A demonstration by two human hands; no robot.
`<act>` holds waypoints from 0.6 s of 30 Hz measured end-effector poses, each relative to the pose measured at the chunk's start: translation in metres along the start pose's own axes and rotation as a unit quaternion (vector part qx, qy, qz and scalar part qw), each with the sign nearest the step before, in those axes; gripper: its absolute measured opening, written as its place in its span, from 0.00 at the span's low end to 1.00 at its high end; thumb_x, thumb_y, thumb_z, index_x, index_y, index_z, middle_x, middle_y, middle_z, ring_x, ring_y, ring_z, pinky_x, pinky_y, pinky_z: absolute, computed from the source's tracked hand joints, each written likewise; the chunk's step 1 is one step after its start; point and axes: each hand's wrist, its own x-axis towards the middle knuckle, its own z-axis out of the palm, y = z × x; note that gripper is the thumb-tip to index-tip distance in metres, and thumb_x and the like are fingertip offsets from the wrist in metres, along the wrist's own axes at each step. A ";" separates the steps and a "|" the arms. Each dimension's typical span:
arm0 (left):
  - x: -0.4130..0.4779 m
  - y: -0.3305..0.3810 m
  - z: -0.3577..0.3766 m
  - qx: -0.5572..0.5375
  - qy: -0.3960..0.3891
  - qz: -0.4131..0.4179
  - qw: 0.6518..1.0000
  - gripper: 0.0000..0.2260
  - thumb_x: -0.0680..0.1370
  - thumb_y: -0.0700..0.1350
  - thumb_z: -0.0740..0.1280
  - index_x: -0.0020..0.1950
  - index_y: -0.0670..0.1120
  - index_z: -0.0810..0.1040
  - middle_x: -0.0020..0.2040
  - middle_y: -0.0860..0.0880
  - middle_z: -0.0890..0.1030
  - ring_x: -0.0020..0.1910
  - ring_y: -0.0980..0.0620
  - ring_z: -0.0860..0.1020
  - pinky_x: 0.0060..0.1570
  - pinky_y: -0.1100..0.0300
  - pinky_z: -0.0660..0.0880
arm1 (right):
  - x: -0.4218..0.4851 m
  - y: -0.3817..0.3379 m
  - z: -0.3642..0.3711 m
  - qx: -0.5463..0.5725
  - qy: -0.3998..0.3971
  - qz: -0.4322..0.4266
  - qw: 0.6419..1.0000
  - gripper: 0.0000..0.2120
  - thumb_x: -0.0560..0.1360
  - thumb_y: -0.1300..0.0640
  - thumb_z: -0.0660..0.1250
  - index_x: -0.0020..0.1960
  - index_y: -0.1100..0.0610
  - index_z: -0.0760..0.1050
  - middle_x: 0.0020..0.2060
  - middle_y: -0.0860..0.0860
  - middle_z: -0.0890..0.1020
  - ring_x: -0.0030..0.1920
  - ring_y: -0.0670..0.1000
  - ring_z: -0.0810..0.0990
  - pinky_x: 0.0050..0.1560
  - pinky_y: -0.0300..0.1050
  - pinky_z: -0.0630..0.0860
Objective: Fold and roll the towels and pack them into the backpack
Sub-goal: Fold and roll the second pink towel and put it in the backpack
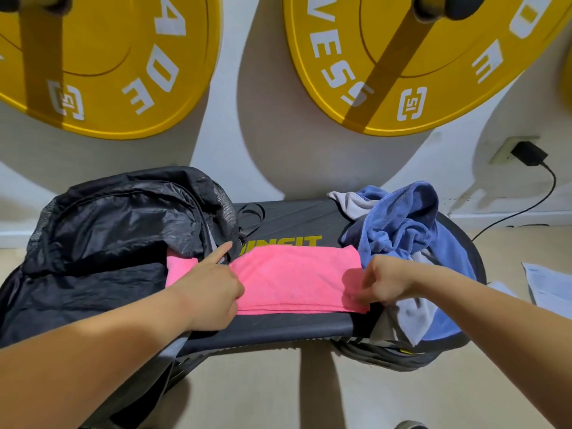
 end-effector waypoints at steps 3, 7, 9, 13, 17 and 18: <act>0.022 -0.007 0.003 0.008 0.126 0.012 0.992 0.07 0.72 0.44 0.65 0.35 0.52 0.77 0.31 0.53 0.75 0.35 0.48 0.74 0.73 0.46 0.63 | 0.011 -0.009 -0.005 0.061 0.193 -0.049 0.978 0.14 0.76 0.46 0.69 0.35 0.52 0.78 0.29 0.45 0.79 0.32 0.46 0.76 0.38 0.45 0.76; 0.058 -0.017 0.006 -0.042 0.099 -0.062 0.992 0.08 0.73 0.39 0.67 0.50 0.50 0.78 0.44 0.51 0.78 0.49 0.47 0.77 0.63 0.53 0.71 | 0.041 -0.016 0.003 -0.002 0.271 -0.072 0.960 0.08 0.79 0.53 0.61 0.53 0.51 0.79 0.45 0.45 0.83 0.47 0.51 0.81 0.46 0.52 0.79; 0.071 -0.018 0.007 -0.050 0.049 -0.102 0.992 0.10 0.75 0.41 0.65 0.56 0.50 0.75 0.50 0.50 0.79 0.55 0.47 0.76 0.64 0.55 0.68 | 0.057 -0.016 0.009 -0.057 0.245 -0.053 0.966 0.09 0.79 0.53 0.60 0.56 0.50 0.77 0.49 0.49 0.82 0.50 0.55 0.80 0.46 0.57 0.80; 0.084 -0.018 0.007 -0.046 -0.026 -0.158 0.986 0.06 0.74 0.45 0.66 0.48 0.50 0.70 0.48 0.49 0.80 0.53 0.46 0.74 0.61 0.54 0.65 | 0.073 -0.016 0.005 -0.079 0.228 -0.023 0.970 0.12 0.76 0.51 0.66 0.58 0.51 0.76 0.51 0.52 0.81 0.53 0.57 0.78 0.48 0.56 0.80; 0.089 -0.022 0.003 -0.105 -0.054 -0.170 0.978 0.07 0.69 0.47 0.67 0.36 0.51 0.69 0.39 0.52 0.75 0.47 0.45 0.72 0.59 0.53 0.67 | 0.070 -0.018 0.002 0.023 0.190 -0.010 0.982 0.04 0.72 0.53 0.69 0.45 0.53 0.81 0.41 0.51 0.83 0.42 0.53 0.81 0.41 0.48 0.80; 0.090 -0.023 0.001 -0.140 -0.051 -0.171 0.974 0.09 0.68 0.48 0.68 0.35 0.51 0.67 0.38 0.53 0.75 0.44 0.46 0.72 0.59 0.54 0.67 | 0.066 -0.019 0.000 0.092 0.183 -0.003 0.979 0.02 0.70 0.55 0.71 0.42 0.54 0.79 0.38 0.50 0.83 0.39 0.51 0.80 0.37 0.45 0.77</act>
